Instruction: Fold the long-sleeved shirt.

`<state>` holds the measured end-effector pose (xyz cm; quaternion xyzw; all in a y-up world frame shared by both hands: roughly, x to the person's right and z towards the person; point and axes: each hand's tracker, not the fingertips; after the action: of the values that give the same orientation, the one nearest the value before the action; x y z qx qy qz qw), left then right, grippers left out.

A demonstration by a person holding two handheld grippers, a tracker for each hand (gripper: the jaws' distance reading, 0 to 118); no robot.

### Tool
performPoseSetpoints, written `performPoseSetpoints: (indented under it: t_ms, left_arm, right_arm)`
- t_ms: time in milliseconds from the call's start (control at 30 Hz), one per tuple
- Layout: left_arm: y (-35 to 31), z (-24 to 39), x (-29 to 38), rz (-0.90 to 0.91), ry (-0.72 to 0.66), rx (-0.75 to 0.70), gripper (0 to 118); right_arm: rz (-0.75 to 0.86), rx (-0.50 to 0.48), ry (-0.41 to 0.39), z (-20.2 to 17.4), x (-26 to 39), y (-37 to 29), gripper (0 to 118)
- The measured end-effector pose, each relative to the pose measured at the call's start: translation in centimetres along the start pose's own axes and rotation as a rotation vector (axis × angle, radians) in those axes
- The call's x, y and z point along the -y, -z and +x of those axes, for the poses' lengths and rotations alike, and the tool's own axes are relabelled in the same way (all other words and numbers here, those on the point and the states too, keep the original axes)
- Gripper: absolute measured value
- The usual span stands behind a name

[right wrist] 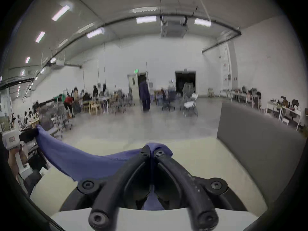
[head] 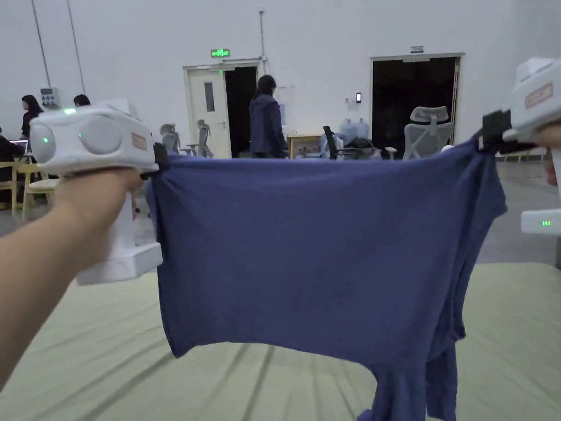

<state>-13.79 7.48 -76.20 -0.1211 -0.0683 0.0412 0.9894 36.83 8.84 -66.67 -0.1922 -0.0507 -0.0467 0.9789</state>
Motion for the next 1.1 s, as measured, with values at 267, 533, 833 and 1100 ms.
performPoseSetpoints:
  t_ms: [267, 533, 833, 1100]
  left_arm:
    - [3.8, -2.7, 22.3, -0.378, 0.003, -0.016, 0]
    - [-7.9, -7.0, 31.4, -0.516, -0.04, 0.003, 0]
    - [-28.7, -8.7, 33.4, -0.528, 0.092, 0.012, 0]
    - [-41.1, -9.3, 37.3, -0.588, 0.086, 0.054, 0]
  right_arm:
    - [-0.41, -0.001, 0.026, 0.9, 22.9, 9.1, 5]
    - [-0.492, -0.039, -0.023, 0.4, 31.4, -2.5, 5]
    - [-0.51, -0.111, -0.095, -1.6, 37.5, -23.0, 5]
    - [-0.604, -0.075, -0.182, -2.4, 44.4, -33.6, 5]
